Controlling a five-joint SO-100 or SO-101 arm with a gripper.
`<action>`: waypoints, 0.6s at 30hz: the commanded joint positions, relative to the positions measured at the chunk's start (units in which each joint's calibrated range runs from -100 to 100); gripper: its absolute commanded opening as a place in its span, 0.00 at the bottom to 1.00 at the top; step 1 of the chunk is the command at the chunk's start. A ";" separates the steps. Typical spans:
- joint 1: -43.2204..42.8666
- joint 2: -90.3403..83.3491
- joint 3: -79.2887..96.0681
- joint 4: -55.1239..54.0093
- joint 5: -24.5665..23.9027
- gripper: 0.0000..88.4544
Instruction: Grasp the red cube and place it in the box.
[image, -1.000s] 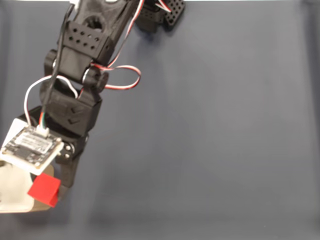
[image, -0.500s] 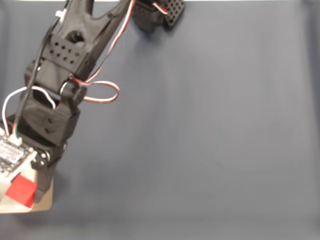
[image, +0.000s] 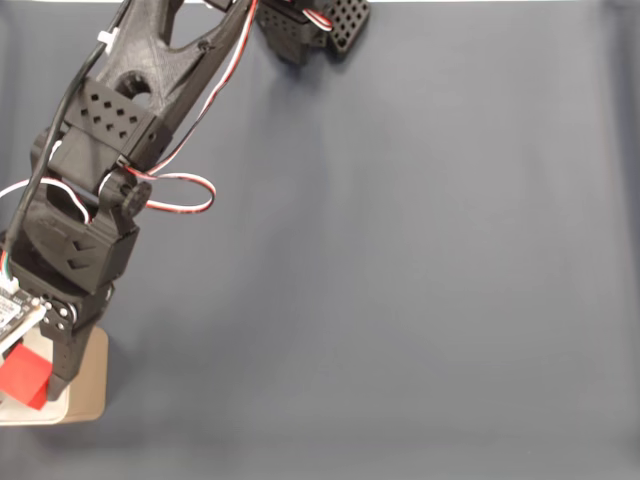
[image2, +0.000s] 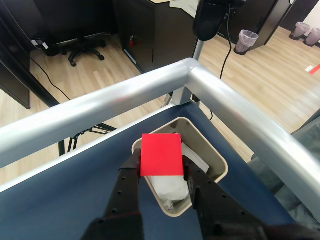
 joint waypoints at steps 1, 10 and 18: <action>2.06 -1.05 -3.31 -1.23 0.83 0.02; 3.41 -0.96 -3.31 -1.39 1.07 0.02; 3.83 -1.05 -3.31 -1.39 1.07 0.02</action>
